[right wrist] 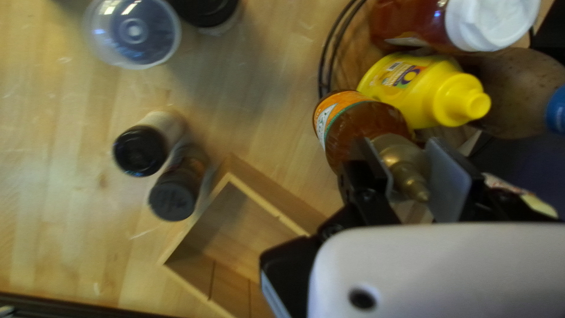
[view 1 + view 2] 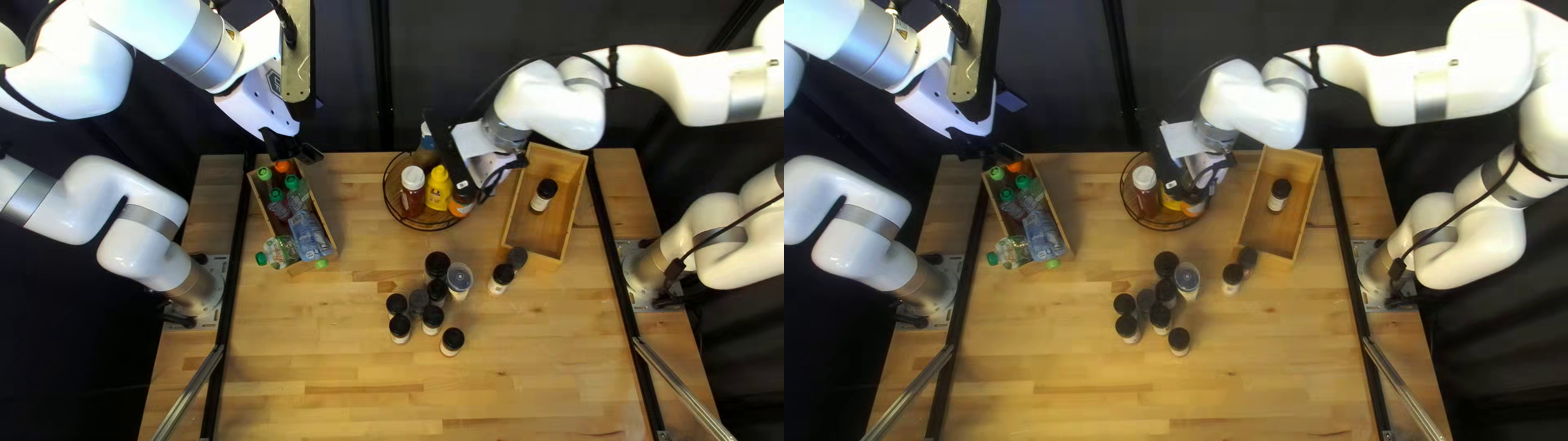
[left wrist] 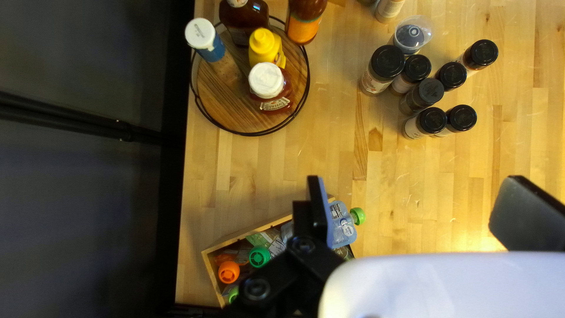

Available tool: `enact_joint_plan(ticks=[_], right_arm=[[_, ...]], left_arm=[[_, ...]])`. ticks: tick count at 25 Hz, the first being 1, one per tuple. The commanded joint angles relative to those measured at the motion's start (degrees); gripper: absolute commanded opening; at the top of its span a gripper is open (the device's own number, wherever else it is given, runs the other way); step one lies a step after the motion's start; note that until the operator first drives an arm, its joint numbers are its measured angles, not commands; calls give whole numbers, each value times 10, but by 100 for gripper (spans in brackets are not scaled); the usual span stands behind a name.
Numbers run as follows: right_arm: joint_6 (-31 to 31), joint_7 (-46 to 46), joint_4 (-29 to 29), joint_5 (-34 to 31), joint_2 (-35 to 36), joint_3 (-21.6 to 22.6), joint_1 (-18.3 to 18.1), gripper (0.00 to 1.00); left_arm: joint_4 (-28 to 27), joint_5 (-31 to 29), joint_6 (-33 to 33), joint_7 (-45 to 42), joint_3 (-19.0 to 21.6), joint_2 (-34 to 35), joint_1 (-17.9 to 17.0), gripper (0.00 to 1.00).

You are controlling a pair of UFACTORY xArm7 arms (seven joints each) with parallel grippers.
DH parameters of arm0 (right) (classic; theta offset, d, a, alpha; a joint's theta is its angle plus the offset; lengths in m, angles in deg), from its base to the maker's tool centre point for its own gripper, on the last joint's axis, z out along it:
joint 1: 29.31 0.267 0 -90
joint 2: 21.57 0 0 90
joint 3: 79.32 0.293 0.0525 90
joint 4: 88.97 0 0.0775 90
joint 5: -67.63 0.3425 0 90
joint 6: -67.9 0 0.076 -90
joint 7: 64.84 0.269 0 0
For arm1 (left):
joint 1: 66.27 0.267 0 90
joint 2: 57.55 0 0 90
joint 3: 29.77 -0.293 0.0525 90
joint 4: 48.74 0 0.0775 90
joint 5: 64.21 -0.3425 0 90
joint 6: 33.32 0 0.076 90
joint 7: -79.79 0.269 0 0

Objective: Separate condiments, baby food and spices and place it in 3 different racks/containers

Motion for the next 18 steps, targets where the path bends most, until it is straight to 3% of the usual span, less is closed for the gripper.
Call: enact_joint_plan(ticks=[1,11,18], right_arm=[[-35,24,-25,-27,-9,5,-3,0],[-80,71,-52,-77,-13,15,-8,0],[-86,64,-54,-68,-4,14,-6,0]], left_arm=[[0,0,0,0,0,0,0,100],[0,0,0,0,0,0,0,100],[0,0,0,0,0,0,0,100]])
